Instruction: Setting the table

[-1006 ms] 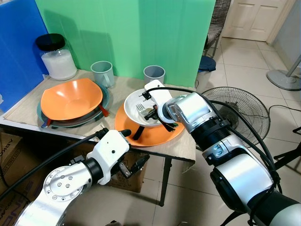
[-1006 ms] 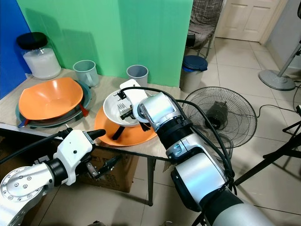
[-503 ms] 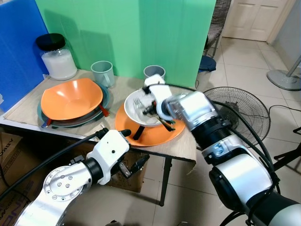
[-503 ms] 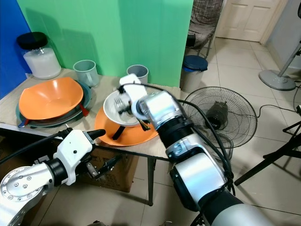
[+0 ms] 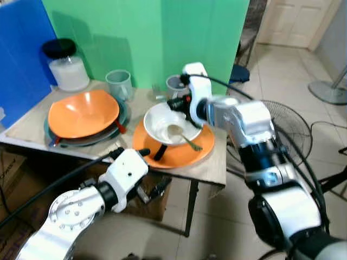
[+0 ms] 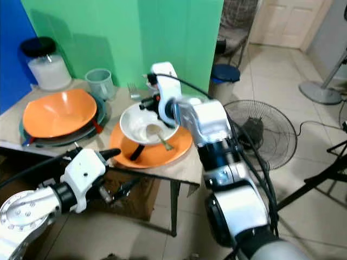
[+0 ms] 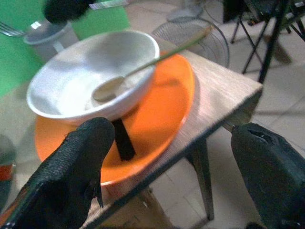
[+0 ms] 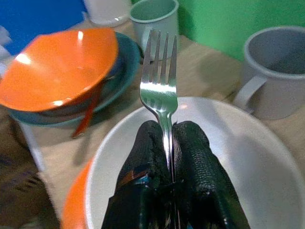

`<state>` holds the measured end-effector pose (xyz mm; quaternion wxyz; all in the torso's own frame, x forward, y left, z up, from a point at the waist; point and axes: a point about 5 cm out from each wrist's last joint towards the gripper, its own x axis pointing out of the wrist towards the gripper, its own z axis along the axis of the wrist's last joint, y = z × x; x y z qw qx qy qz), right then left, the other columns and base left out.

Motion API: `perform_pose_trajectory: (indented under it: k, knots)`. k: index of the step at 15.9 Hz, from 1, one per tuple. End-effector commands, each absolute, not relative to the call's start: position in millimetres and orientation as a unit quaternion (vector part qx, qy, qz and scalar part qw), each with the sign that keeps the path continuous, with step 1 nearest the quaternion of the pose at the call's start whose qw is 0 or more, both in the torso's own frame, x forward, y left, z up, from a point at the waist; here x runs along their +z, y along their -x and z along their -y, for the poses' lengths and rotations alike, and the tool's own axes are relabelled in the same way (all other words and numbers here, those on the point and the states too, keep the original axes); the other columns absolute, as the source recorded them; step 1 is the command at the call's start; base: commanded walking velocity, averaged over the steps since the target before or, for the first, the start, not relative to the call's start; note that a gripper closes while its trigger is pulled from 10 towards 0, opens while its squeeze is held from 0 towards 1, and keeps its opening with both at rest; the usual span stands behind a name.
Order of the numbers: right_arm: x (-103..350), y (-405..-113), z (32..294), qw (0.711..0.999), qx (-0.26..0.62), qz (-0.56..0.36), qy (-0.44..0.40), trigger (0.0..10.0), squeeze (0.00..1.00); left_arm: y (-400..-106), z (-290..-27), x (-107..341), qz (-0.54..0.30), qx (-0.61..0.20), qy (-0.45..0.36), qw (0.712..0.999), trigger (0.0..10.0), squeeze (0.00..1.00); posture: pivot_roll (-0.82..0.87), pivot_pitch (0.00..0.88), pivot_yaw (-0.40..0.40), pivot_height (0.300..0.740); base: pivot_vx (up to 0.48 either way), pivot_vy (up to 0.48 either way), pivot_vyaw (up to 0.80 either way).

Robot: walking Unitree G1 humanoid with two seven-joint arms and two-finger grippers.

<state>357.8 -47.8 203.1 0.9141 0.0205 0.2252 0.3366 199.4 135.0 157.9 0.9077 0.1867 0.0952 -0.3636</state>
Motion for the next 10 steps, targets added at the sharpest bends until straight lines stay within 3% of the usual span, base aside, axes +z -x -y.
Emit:
perform_pose_trajectory:
  k: [1,4,5,6,10]
  knots:
    - [211.8,-355.9,50.0,0.915,0.347,-0.199,-0.054,0.0,0.00,-205.5,-139.7,161.5,-0.081,-0.337,-0.195,0.918,10.0,0.00,-0.06,0.000,0.020,0.740,0.000,0.000,0.00]
    - [217.0,-336.8,53.2,0.901,0.393,-0.126,-0.133,0.0,0.00,-216.3,-142.5,172.2,-0.034,-0.251,-0.181,0.950,10.0,0.00,-0.05,0.000,0.020,0.740,0.000,0.000,0.00]
    - [217.7,-332.2,57.2,0.906,0.387,-0.101,-0.137,10.0,0.00,-217.5,-141.1,177.9,-0.014,-0.229,-0.171,0.958,10.0,0.00,-0.05,0.000,0.021,0.740,0.000,0.000,0.00]
    - [216.3,-327.5,59.6,0.910,0.385,-0.088,-0.128,10.0,0.00,-217.9,-140.1,183.1,0.003,-0.213,-0.161,0.964,10.0,0.00,-0.05,0.000,0.022,0.740,0.000,0.000,0.00]
    - [225.2,-322.3,70.0,0.933,0.331,-0.027,-0.137,10.0,0.00,-214.6,-133.9,196.3,0.053,-0.175,-0.130,0.974,10.0,0.00,-0.04,0.000,0.025,0.740,0.000,0.000,-0.76]
